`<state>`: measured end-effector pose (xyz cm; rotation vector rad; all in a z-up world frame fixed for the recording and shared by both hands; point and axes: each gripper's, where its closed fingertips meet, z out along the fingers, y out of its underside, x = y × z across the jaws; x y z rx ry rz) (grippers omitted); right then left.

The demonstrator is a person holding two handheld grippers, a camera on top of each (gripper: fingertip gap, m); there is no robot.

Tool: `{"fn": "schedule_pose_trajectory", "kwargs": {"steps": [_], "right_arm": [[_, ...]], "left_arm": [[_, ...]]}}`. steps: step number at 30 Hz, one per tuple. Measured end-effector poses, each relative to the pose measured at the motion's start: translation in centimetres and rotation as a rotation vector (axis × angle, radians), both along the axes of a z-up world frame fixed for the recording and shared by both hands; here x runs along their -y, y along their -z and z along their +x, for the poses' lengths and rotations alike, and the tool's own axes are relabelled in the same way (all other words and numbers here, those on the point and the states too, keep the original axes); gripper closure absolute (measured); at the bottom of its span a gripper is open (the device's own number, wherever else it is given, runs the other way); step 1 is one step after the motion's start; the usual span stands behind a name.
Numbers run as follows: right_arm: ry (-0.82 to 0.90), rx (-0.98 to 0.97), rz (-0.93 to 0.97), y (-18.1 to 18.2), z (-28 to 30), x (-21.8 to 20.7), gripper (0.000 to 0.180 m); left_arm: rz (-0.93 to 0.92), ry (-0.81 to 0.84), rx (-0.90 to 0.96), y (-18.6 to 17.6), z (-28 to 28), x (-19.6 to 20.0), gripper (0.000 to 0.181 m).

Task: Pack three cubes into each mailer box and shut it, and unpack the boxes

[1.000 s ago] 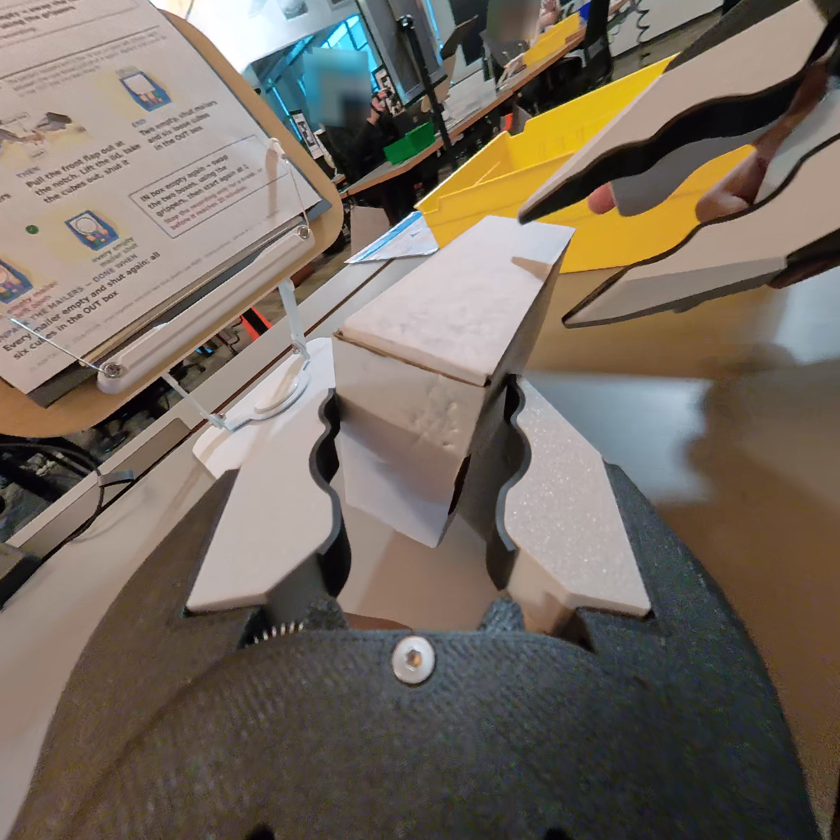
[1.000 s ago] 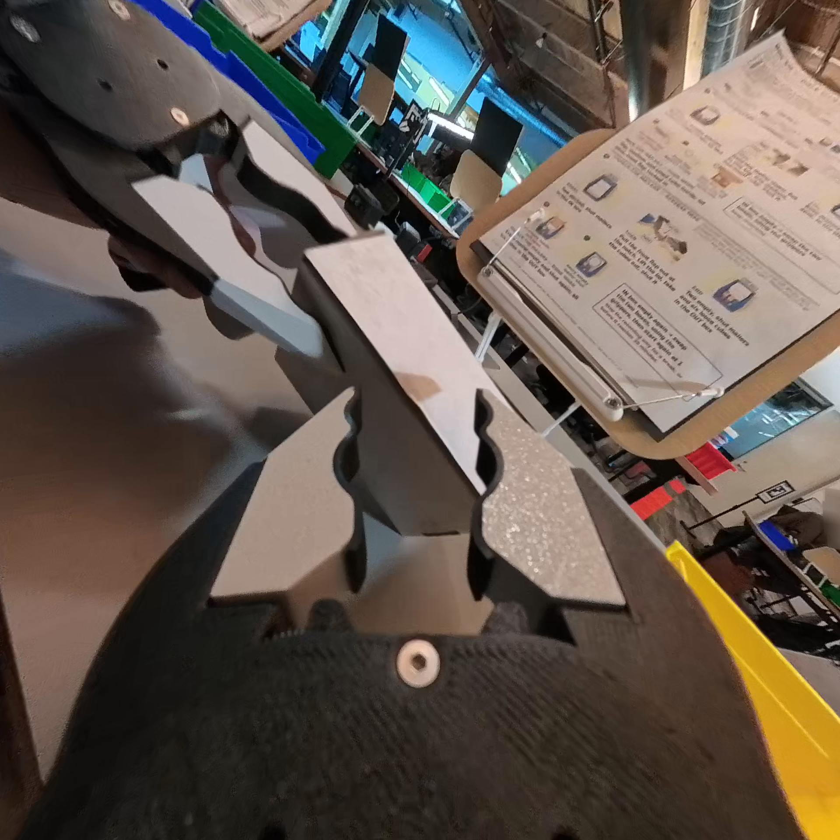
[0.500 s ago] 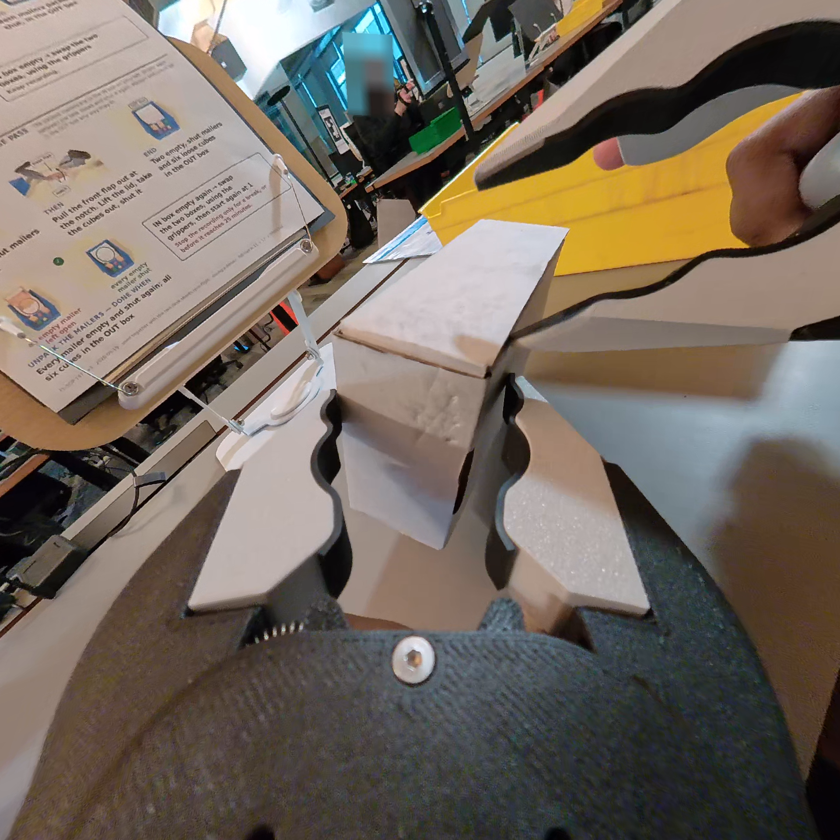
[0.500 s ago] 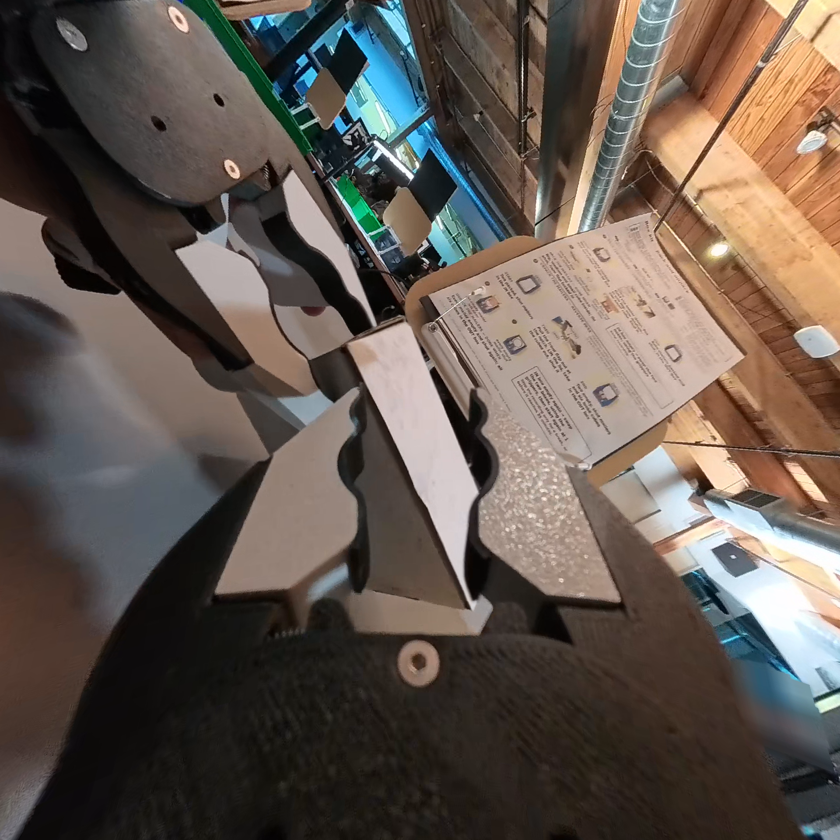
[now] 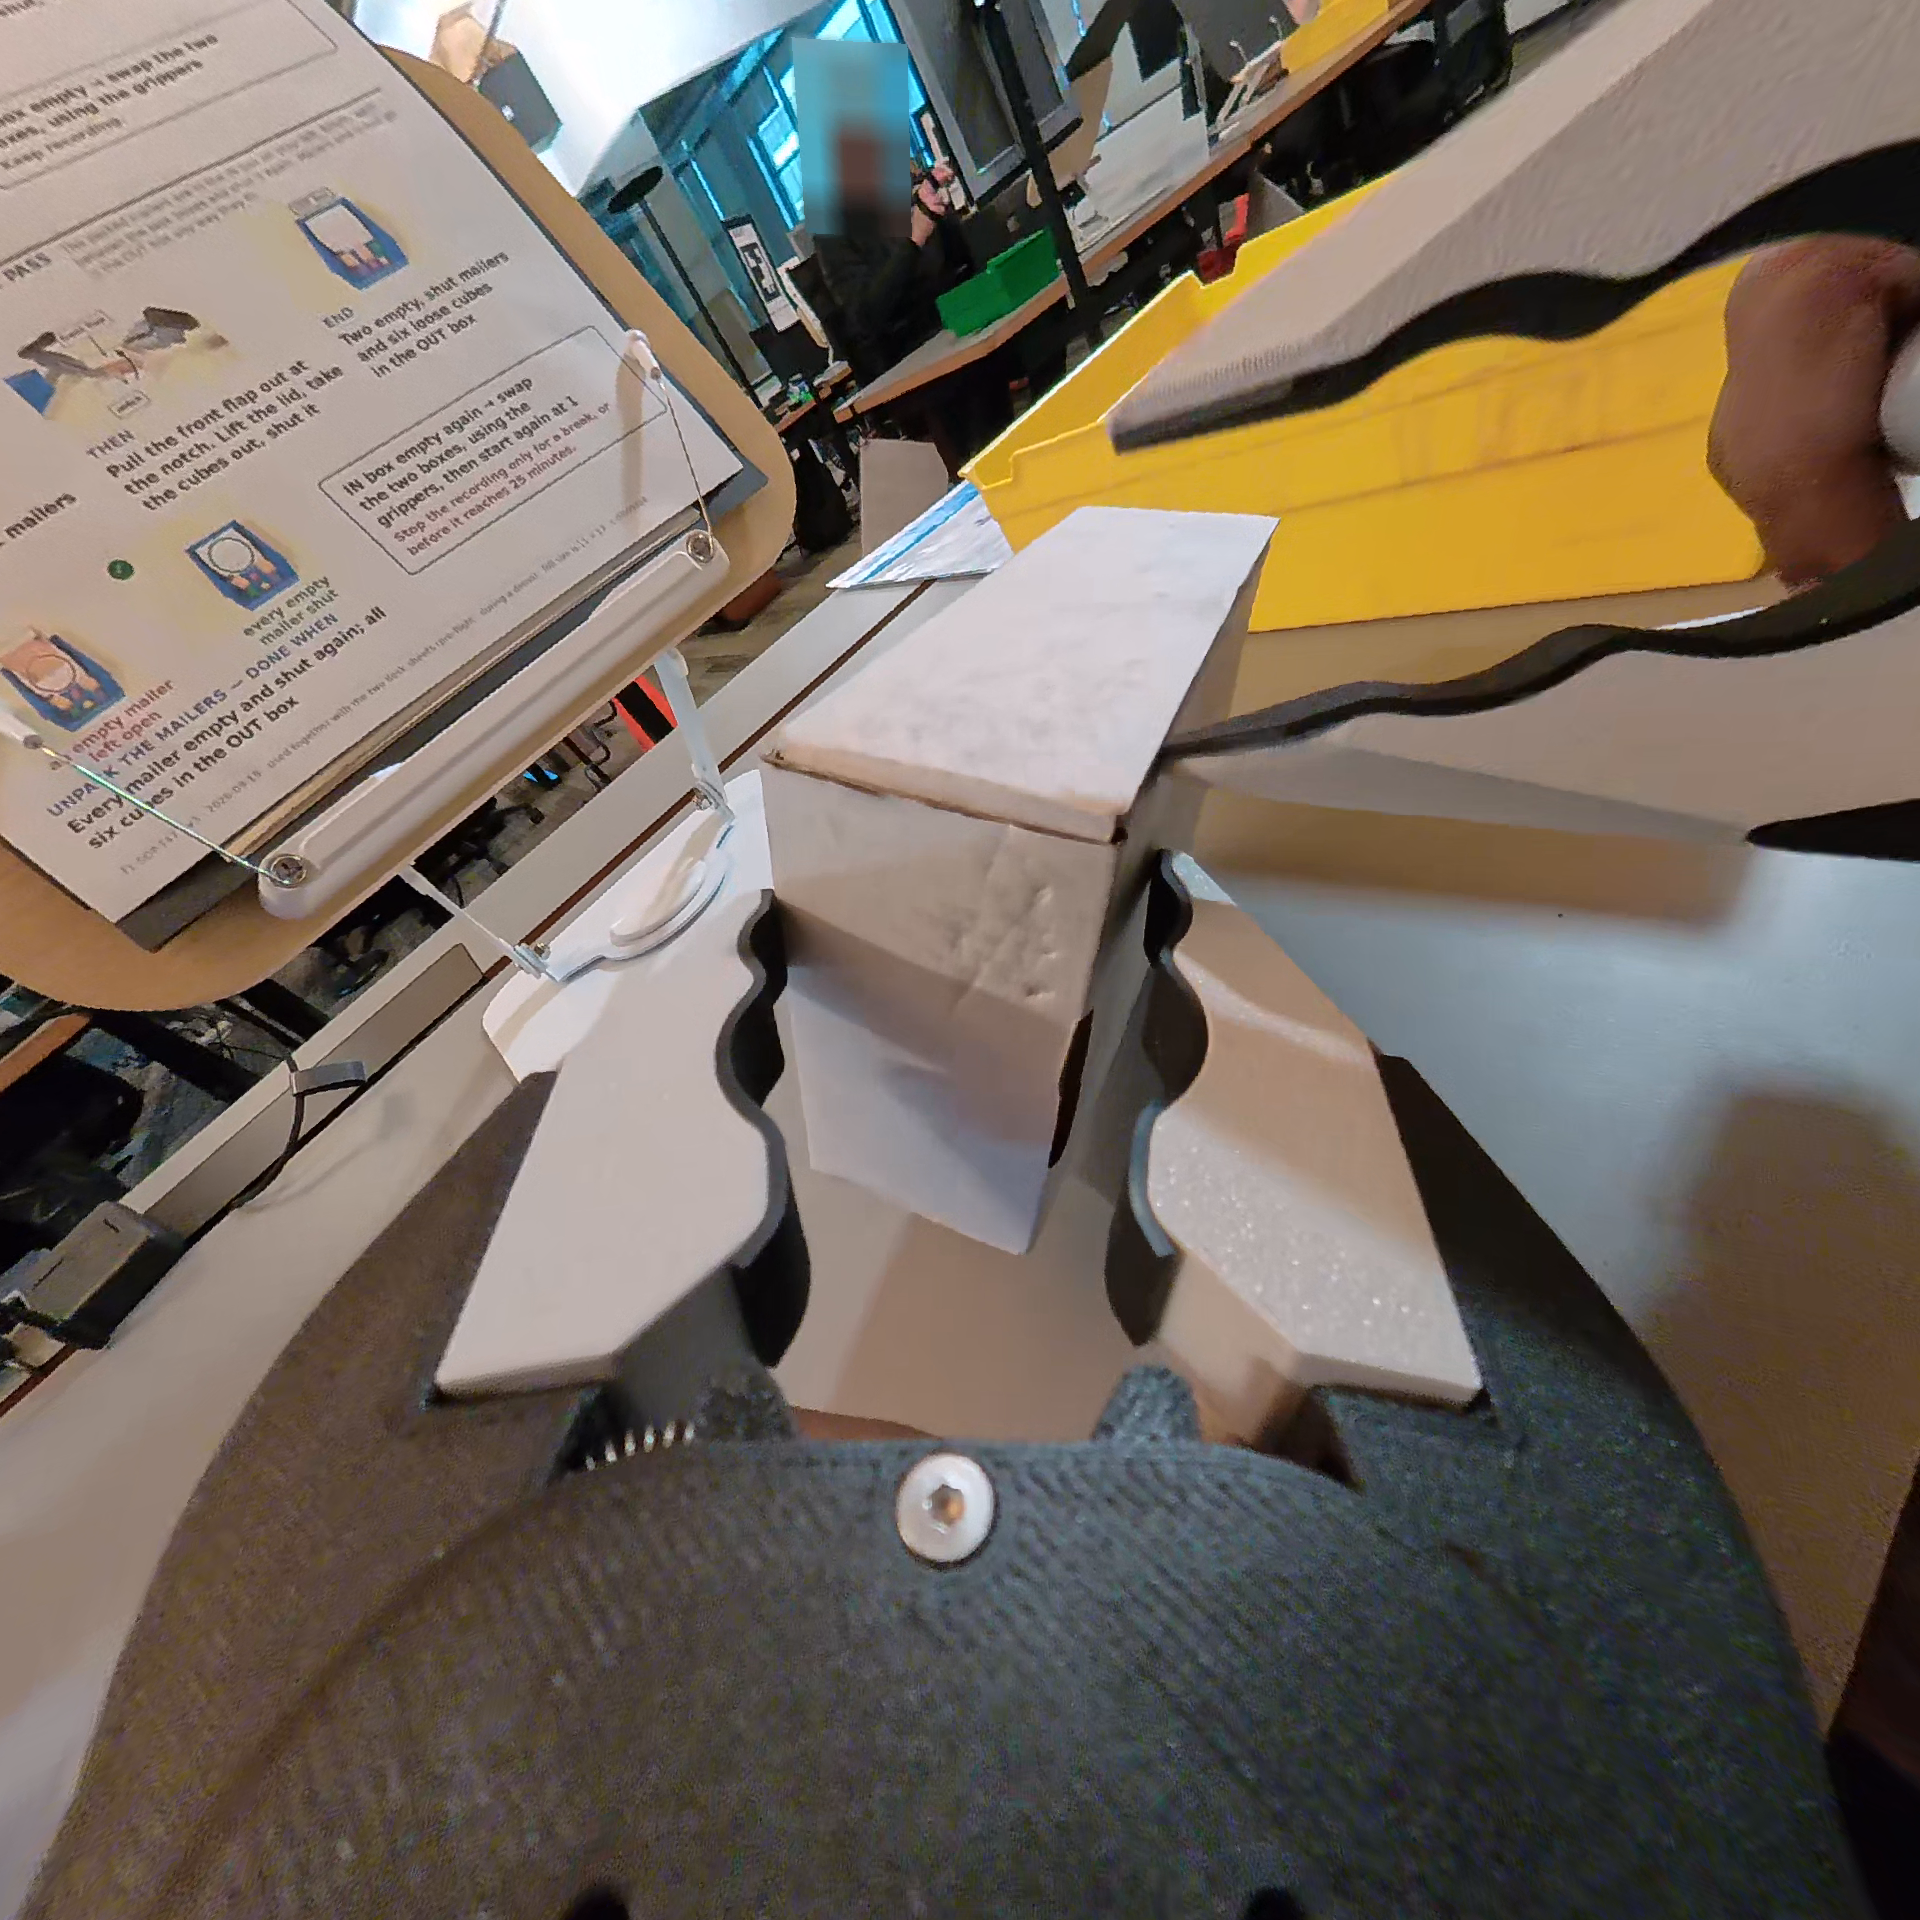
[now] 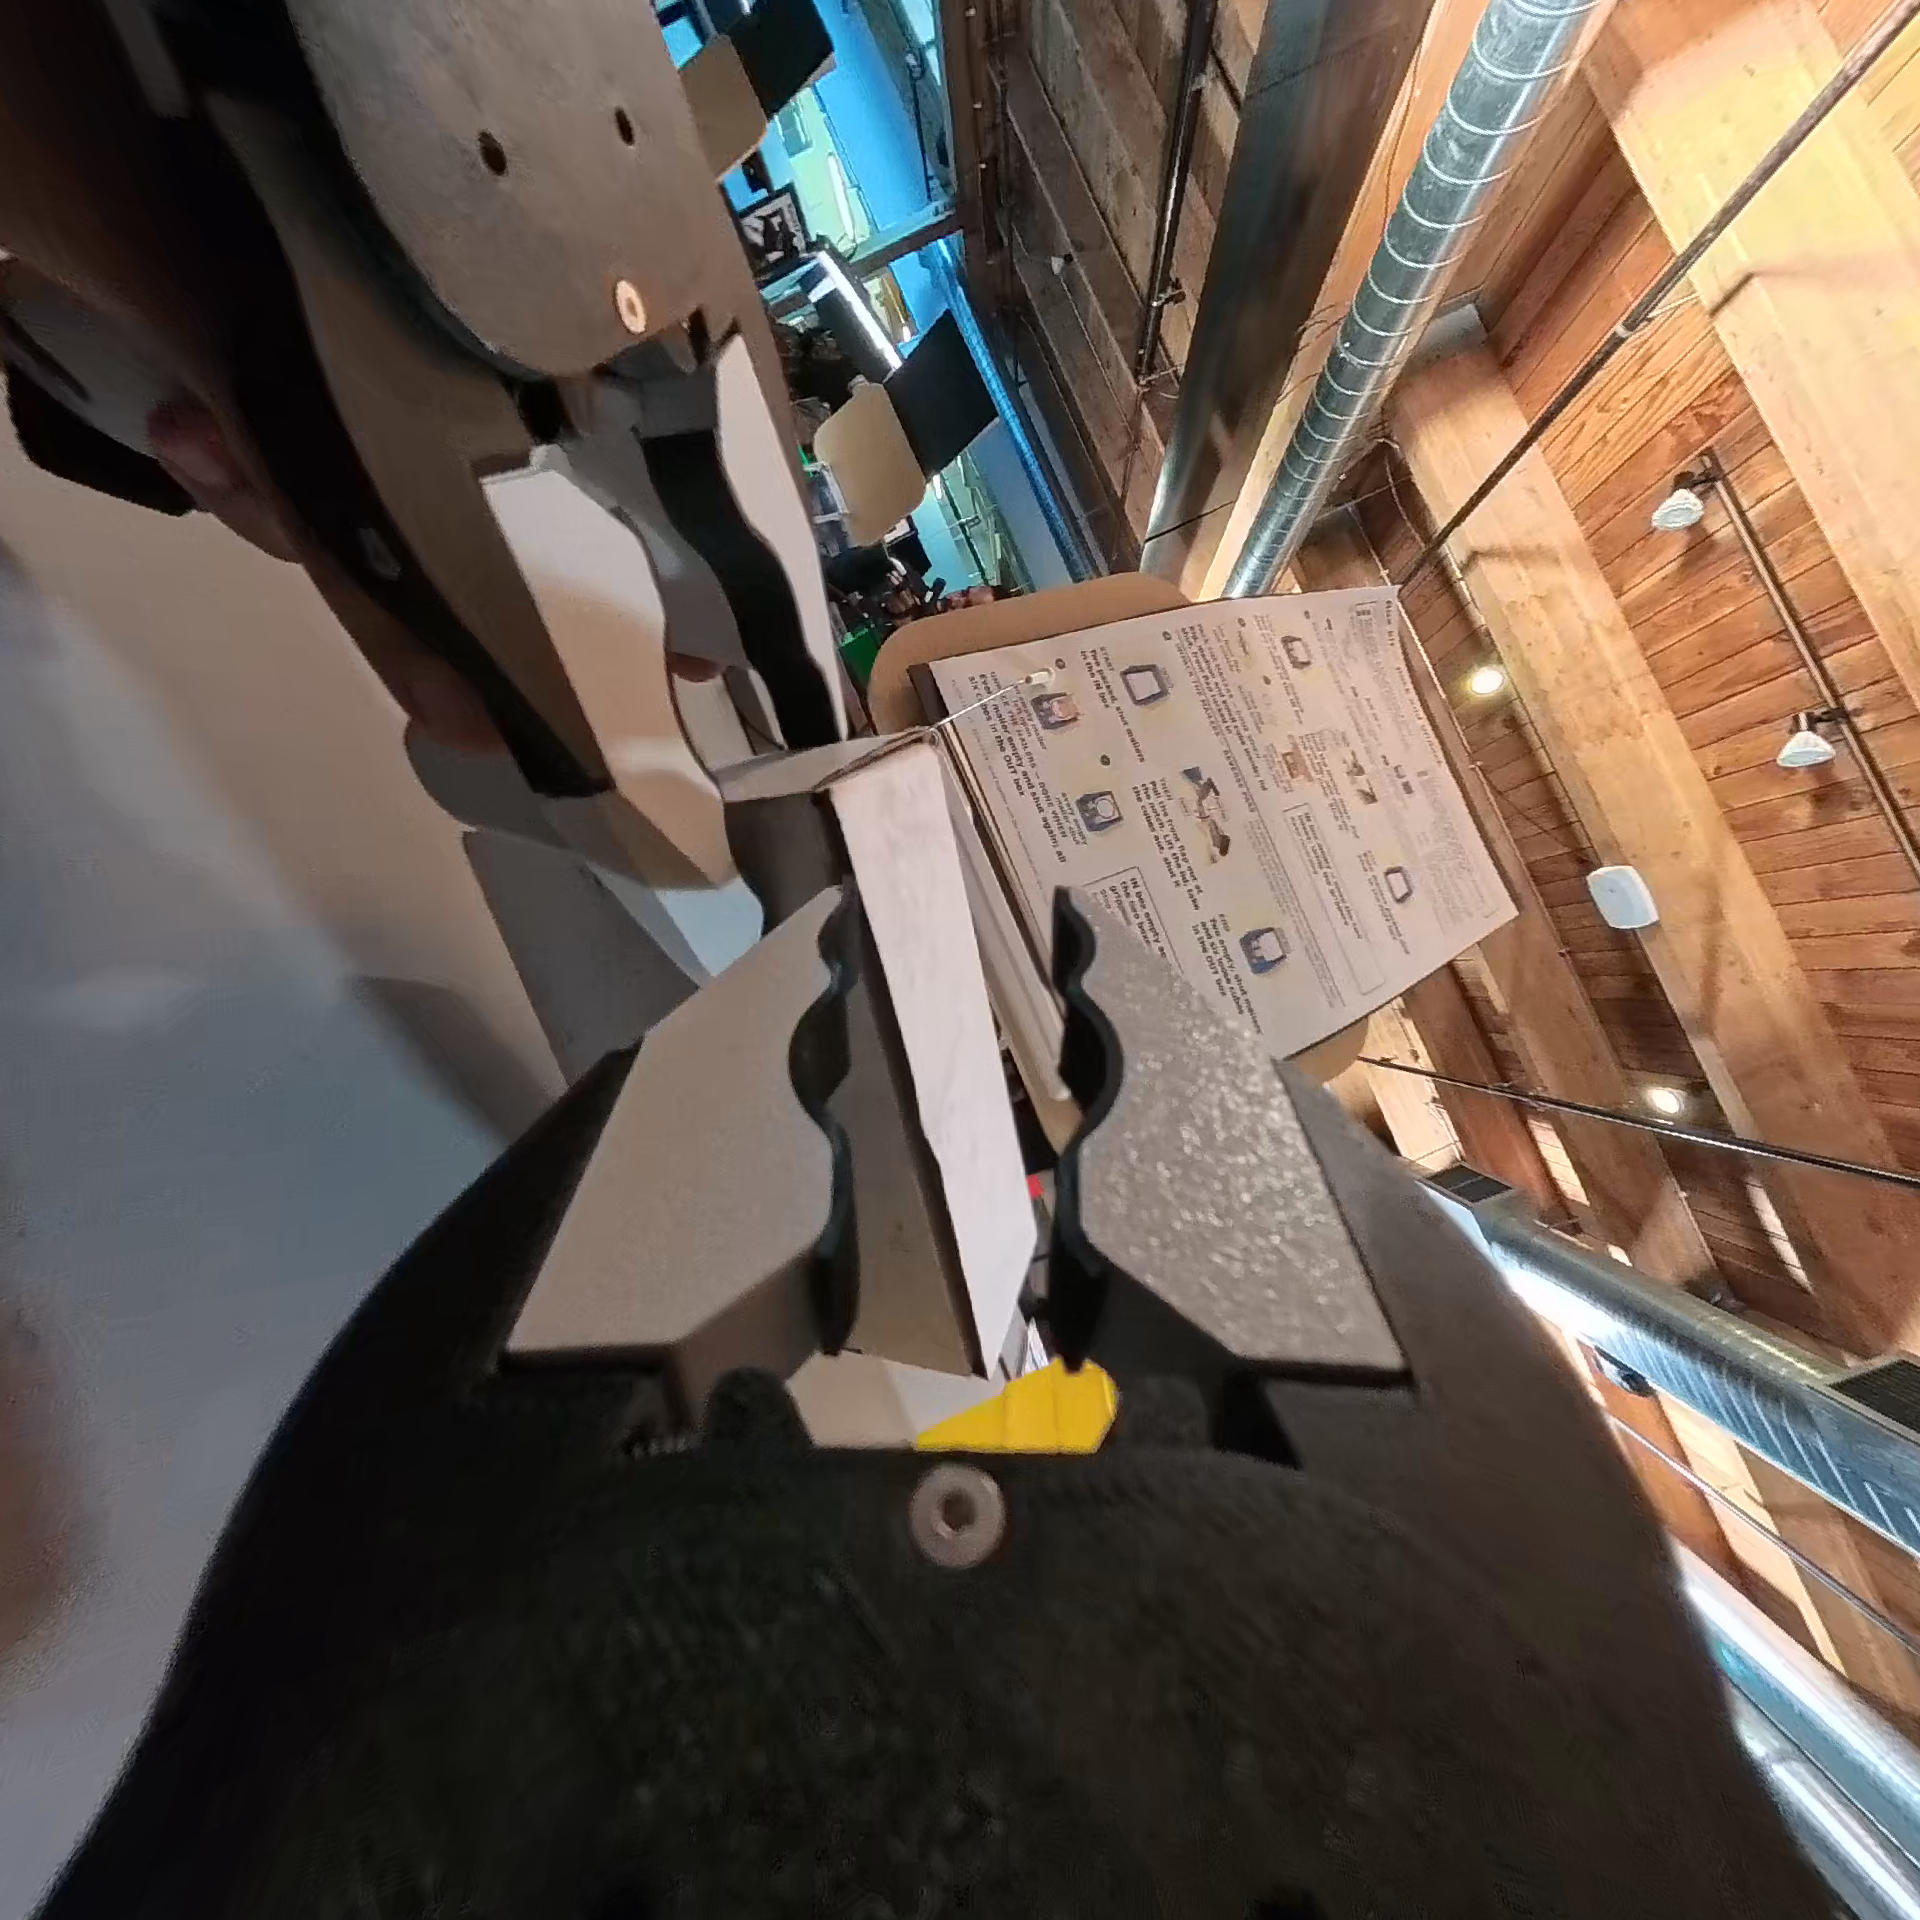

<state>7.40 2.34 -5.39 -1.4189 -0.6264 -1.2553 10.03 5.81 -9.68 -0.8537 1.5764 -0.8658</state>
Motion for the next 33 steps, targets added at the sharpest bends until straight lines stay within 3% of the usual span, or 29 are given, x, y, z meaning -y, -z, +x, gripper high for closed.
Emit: {"fn": "schedule_pose_trajectory", "kwargs": {"steps": [14,24,33], "right_arm": [[0.055,-0.055,0.086,-1.5,1.2,0.7,0.133],[0.022,-0.123,0.073,-1.1,1.1,0.3,0.142],[0.017,0.064,-0.013,-0.2,0.7,0.4,0.15]], "left_arm": [[-0.008,-0.025,-0.01,-0.3,0.2,0.1,0.115],[-0.046,0.006,-0.022,-0.3,0.0,0.2,0.117],[-0.013,0.033,-0.03,0.3,-0.2,0.6,0.117]]}}
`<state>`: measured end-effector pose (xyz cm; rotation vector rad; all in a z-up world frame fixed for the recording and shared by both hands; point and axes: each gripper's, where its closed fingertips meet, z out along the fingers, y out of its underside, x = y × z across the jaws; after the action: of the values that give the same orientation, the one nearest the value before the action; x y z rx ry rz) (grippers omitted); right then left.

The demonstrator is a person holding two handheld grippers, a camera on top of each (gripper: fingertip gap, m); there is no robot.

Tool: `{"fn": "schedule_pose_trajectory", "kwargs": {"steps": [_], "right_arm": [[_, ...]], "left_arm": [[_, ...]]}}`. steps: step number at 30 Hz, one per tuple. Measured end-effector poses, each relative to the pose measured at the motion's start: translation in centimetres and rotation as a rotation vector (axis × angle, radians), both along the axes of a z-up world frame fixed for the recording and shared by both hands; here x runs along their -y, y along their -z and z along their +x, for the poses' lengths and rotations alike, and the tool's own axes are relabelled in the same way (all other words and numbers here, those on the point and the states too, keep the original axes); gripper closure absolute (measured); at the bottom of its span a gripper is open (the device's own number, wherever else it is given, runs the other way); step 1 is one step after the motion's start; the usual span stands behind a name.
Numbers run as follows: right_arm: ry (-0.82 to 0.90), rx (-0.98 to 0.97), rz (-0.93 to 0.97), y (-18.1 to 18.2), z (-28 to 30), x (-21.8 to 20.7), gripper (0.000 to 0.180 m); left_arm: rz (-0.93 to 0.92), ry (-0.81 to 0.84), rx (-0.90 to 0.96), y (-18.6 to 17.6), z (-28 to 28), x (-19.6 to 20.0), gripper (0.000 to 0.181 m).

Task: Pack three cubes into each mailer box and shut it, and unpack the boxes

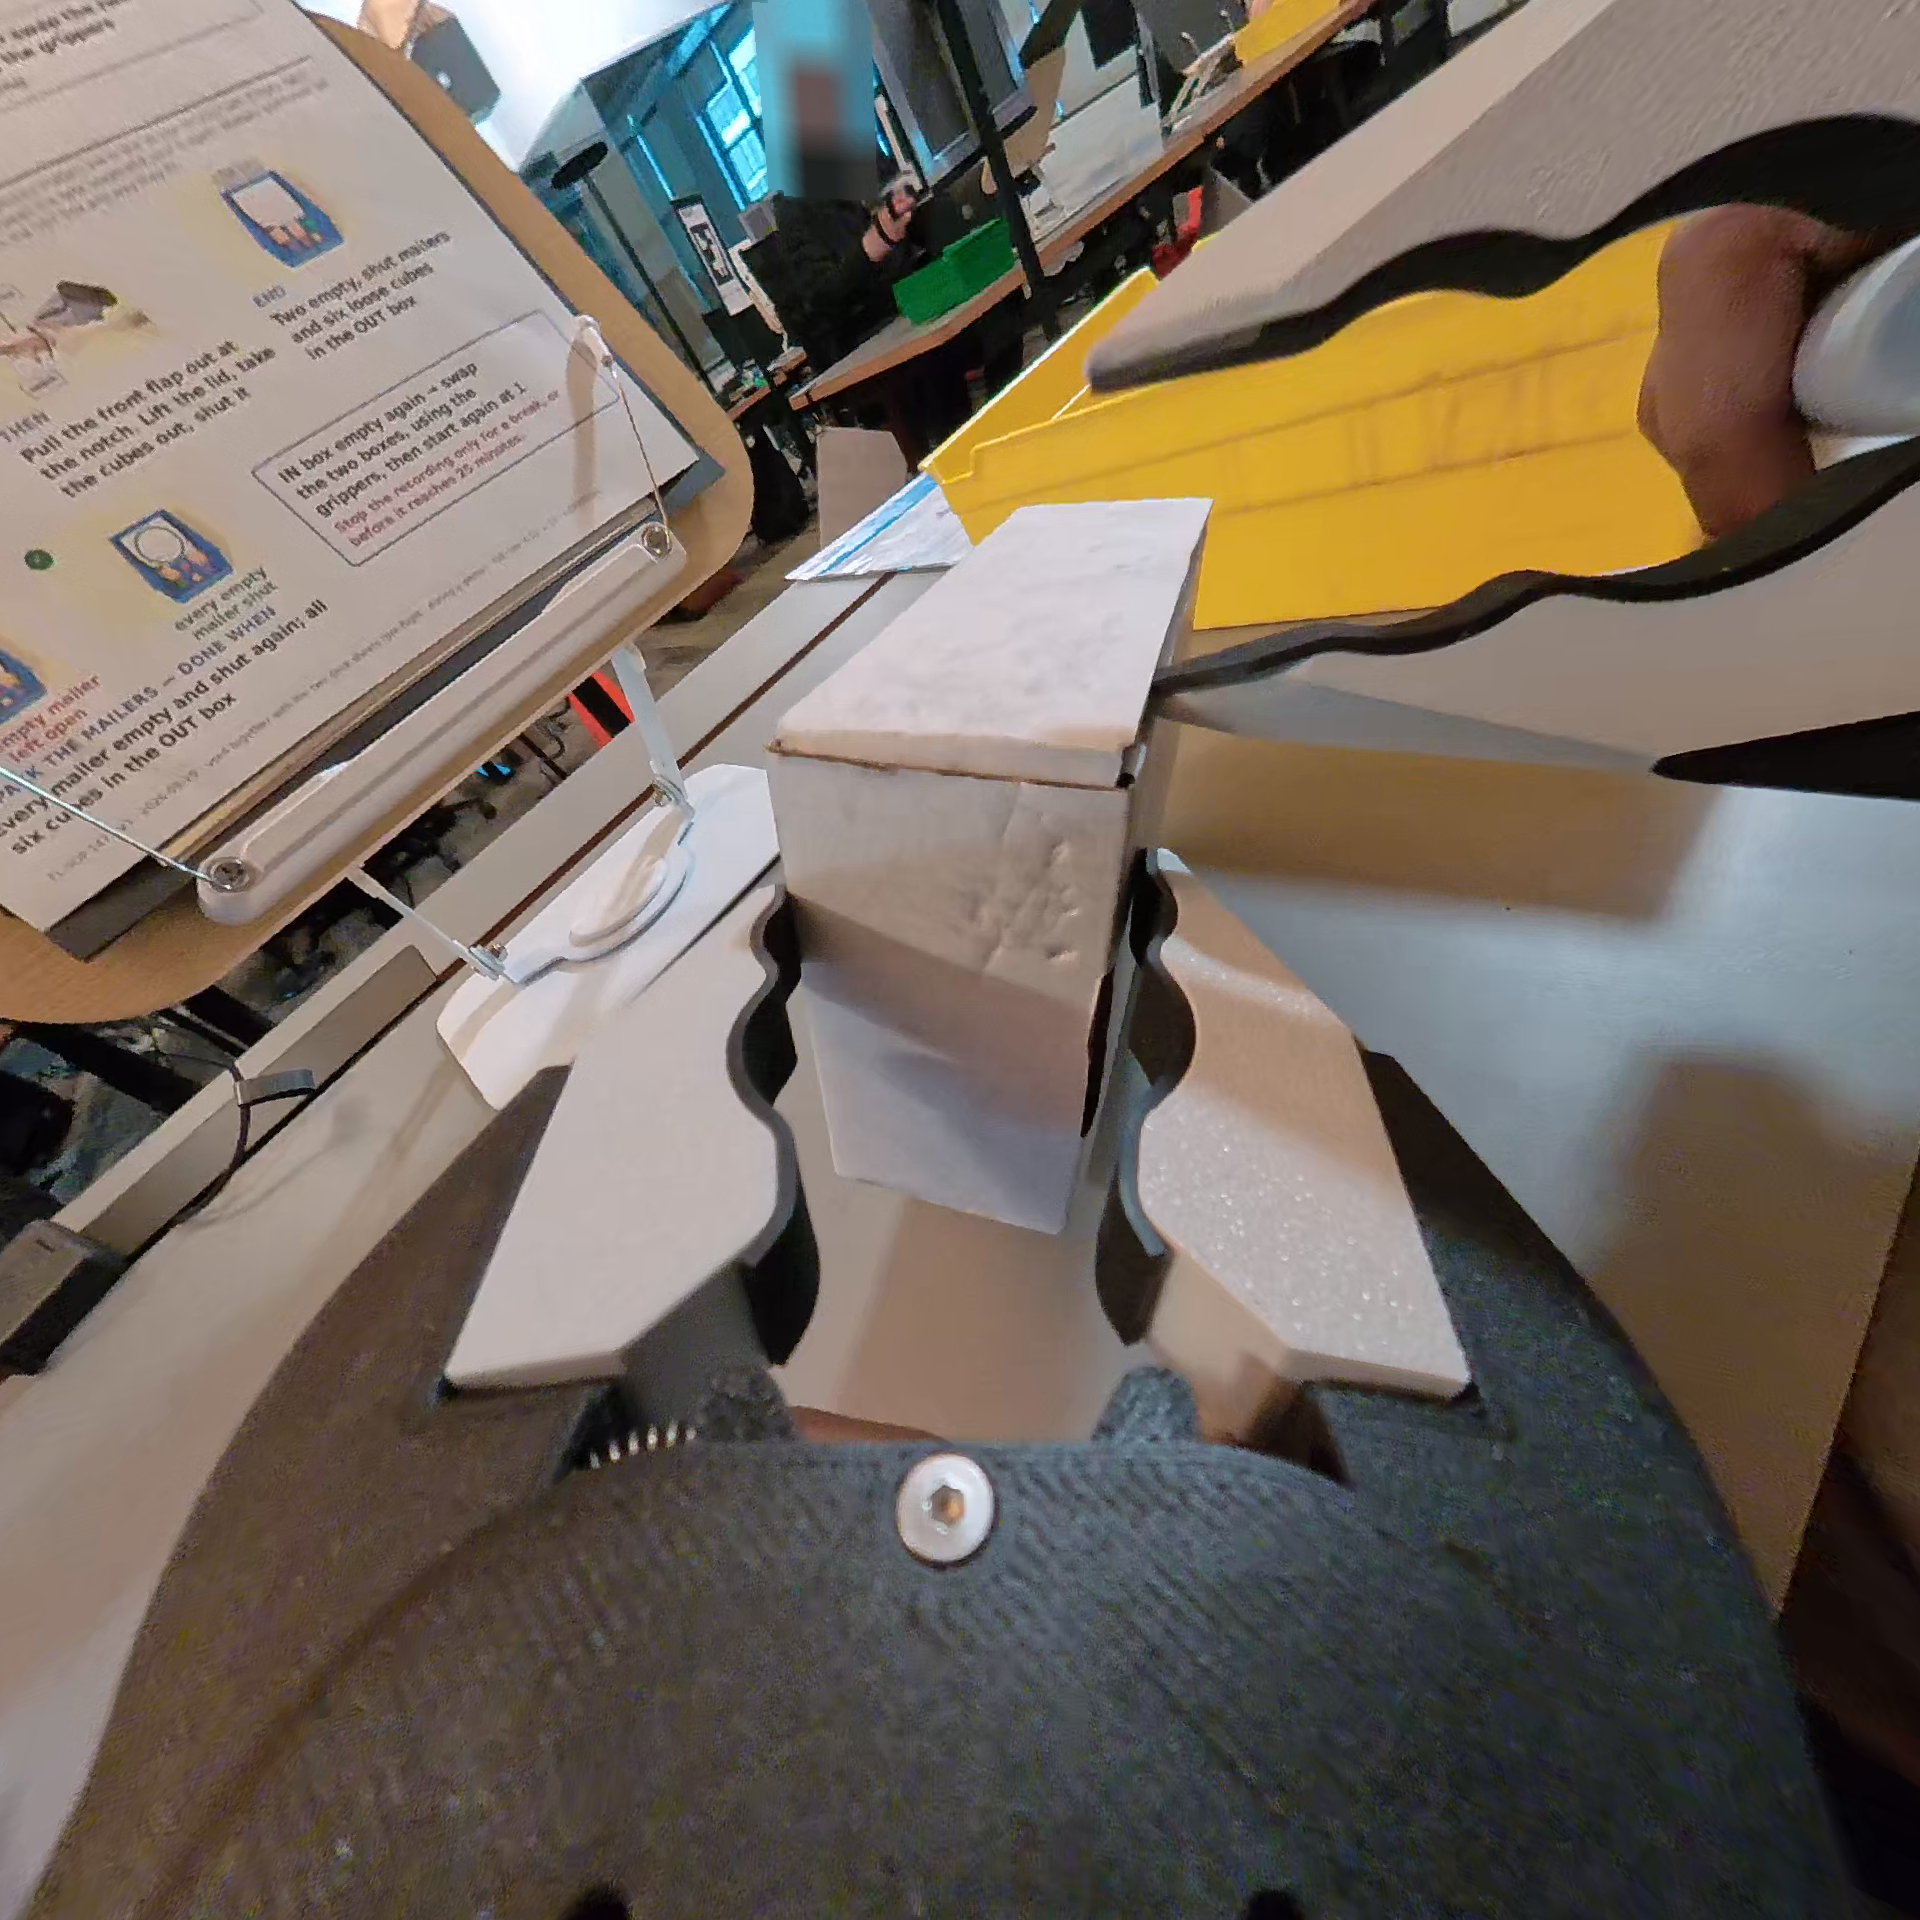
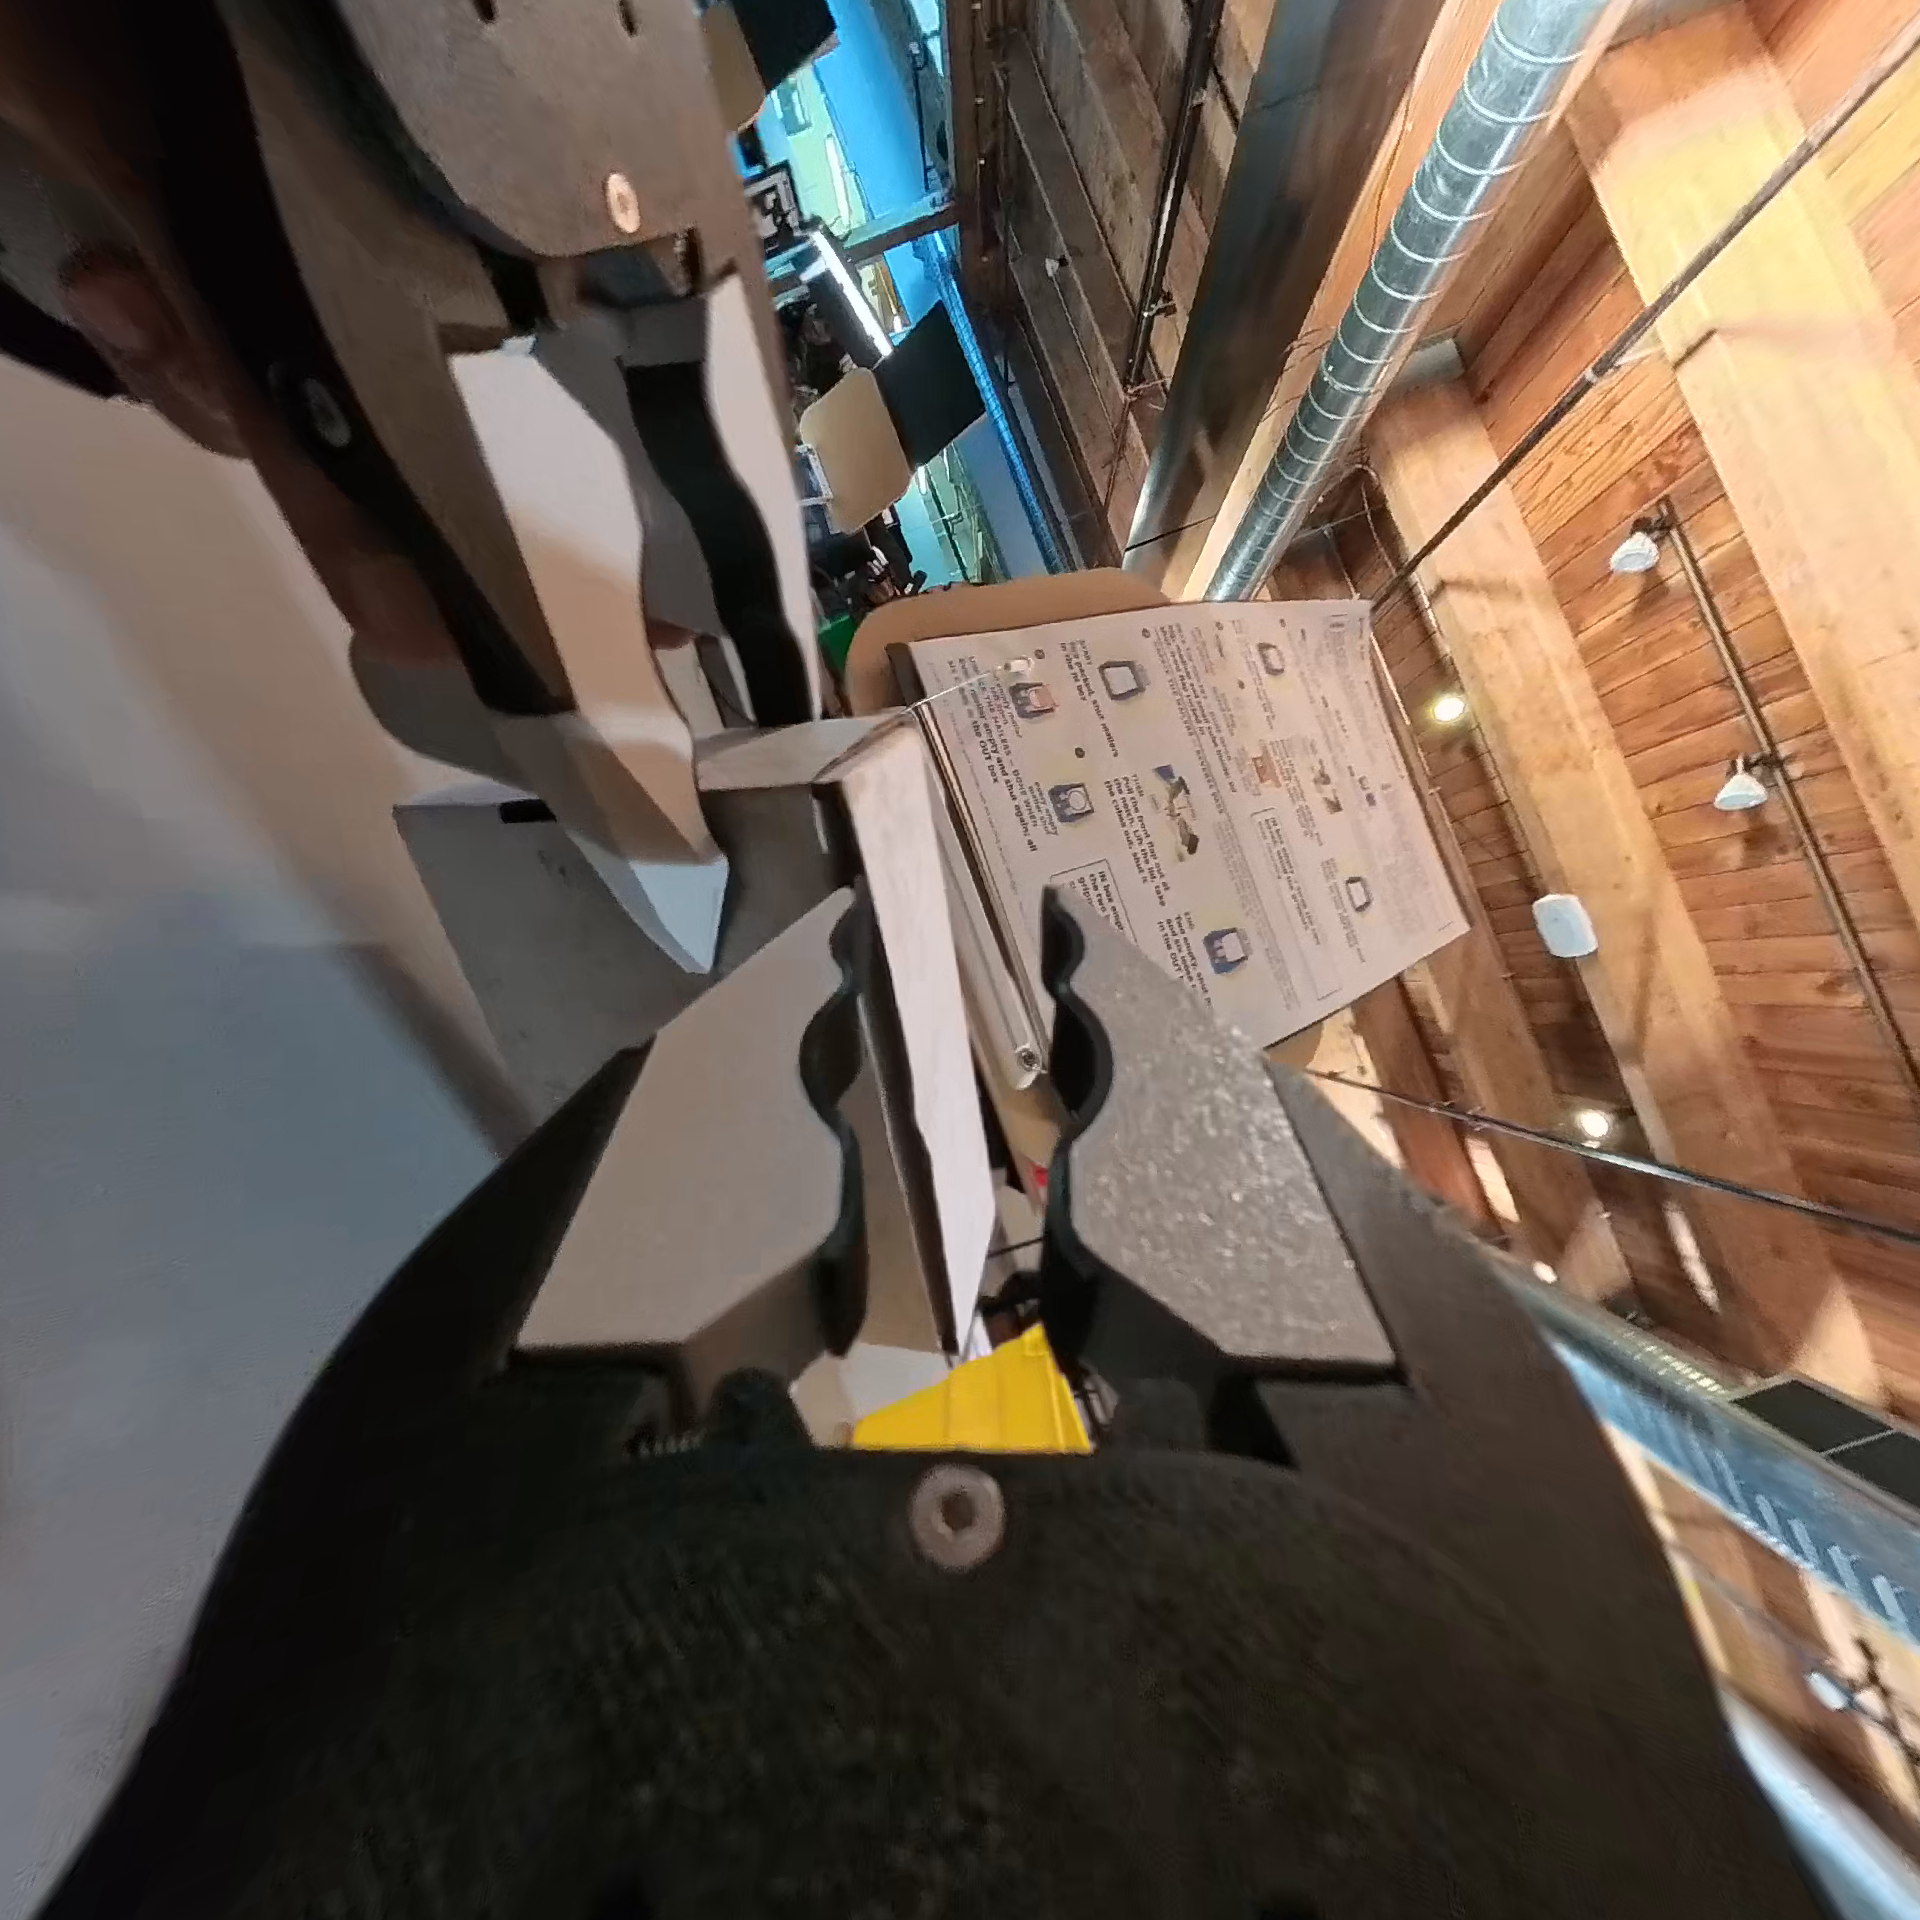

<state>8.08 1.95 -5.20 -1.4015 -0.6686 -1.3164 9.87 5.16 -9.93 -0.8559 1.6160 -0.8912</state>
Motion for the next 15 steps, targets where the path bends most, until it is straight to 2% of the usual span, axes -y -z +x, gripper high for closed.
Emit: {"fn": "schedule_pose_trajectory", "kwargs": {"steps": [4,15], "right_arm": [[0.024,0.084,-0.073,1.1,-0.2,-0.3,0.18],[-0.006,-0.239,0.096,-1.3,0.7,0.4,0.177]], "left_arm": [[0.018,0.0,0.011,-0.2,-0.1,0.5,0.118],[0.001,0.075,0.014,-0.6,-0.4,1.6,0.119]]}}
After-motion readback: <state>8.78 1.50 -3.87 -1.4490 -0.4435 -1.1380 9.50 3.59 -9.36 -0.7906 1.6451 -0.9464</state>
